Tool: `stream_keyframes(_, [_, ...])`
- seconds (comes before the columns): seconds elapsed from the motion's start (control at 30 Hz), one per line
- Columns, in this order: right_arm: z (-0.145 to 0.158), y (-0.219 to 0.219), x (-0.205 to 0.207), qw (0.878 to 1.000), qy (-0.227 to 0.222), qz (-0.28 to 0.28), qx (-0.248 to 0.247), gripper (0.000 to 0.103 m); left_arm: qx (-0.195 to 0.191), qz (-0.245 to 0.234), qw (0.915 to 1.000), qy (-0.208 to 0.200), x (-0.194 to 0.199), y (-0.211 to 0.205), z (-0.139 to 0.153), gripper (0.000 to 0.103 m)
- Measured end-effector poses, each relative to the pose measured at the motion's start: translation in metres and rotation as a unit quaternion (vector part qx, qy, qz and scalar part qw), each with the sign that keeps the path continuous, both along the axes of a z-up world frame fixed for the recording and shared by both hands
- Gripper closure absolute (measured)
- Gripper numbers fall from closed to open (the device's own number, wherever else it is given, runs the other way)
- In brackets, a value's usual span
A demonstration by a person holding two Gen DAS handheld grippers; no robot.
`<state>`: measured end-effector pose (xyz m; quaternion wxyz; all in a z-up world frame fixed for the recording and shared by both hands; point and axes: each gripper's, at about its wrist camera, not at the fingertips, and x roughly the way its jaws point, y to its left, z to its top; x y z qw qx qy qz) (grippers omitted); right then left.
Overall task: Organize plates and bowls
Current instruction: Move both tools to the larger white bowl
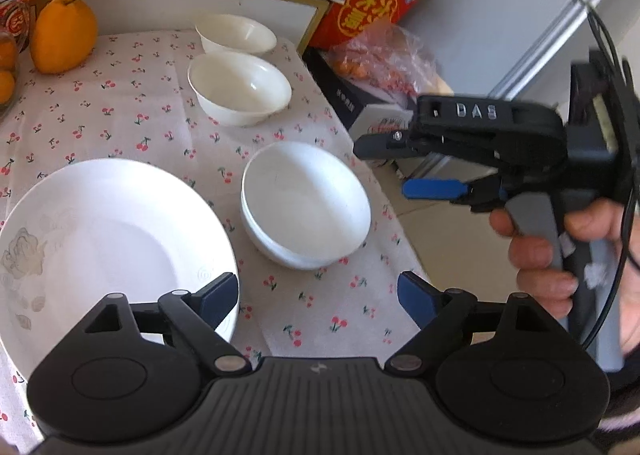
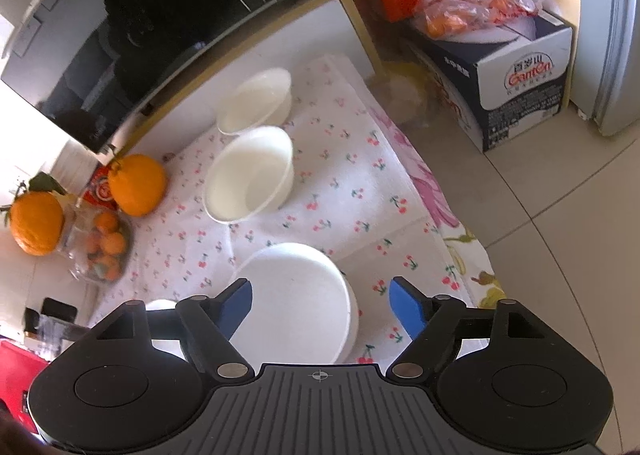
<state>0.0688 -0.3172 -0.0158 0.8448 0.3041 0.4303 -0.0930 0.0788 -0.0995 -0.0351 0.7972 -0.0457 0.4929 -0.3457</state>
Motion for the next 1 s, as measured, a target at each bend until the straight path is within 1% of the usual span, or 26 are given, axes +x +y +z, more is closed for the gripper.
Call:
stream_keyframes(0.1, [0.003,0.000,0.001,1.000,-0.012,-0.005,-0.002,0.025,-0.005,0.015,0.9998,-0.012,0.005,0.001,0.006,0.015])
stream_keyframes(0.2, [0.004,-0.001,0.004,1.000,-0.019,-0.018,-0.004,0.024,-0.002,0.031,0.9991,-0.027,0.011,-0.001,0.011,0.013])
stream_keyframes(0.27, [0.004,-0.005,0.008,0.999,-0.016,-0.034,0.006,0.023,0.005,0.040,0.9985,-0.037,0.017,-0.003,0.013,0.012])
stream_keyframes(0.4, [0.002,-0.017,0.016,0.997,-0.011,-0.065,0.046,0.023,0.018,0.056,0.9968,-0.054,0.032,-0.006,0.018,0.010])
stream_keyframes(0.57, [0.005,-0.024,0.029,0.995,-0.017,-0.085,0.051,0.023,0.031,0.084,0.9936,-0.068,0.055,-0.009,0.019,0.009])
stream_keyframes(0.73, [0.000,-0.028,0.044,0.993,-0.028,-0.094,0.063,0.023,0.035,0.111,0.9904,-0.075,0.075,-0.012,0.011,0.009])
stream_keyframes(0.83, [-0.012,-0.028,0.050,0.992,-0.045,-0.092,0.078,0.023,0.034,0.123,0.9884,-0.081,0.089,-0.013,0.002,0.009])
stream_keyframes(0.87, [-0.019,-0.029,0.054,0.991,-0.044,-0.089,0.086,0.022,0.035,0.126,0.9879,-0.083,0.092,-0.013,0.000,0.009])
stream_keyframes(0.93, [-0.029,-0.030,0.060,0.991,-0.029,-0.090,0.097,0.022,0.037,0.134,0.9865,-0.086,0.101,-0.012,-0.006,0.009])
stream_keyframes(1.0, [-0.035,-0.031,0.065,0.990,-0.030,-0.092,0.106,0.022,0.038,0.143,0.9854,-0.084,0.110,-0.011,-0.011,0.010])
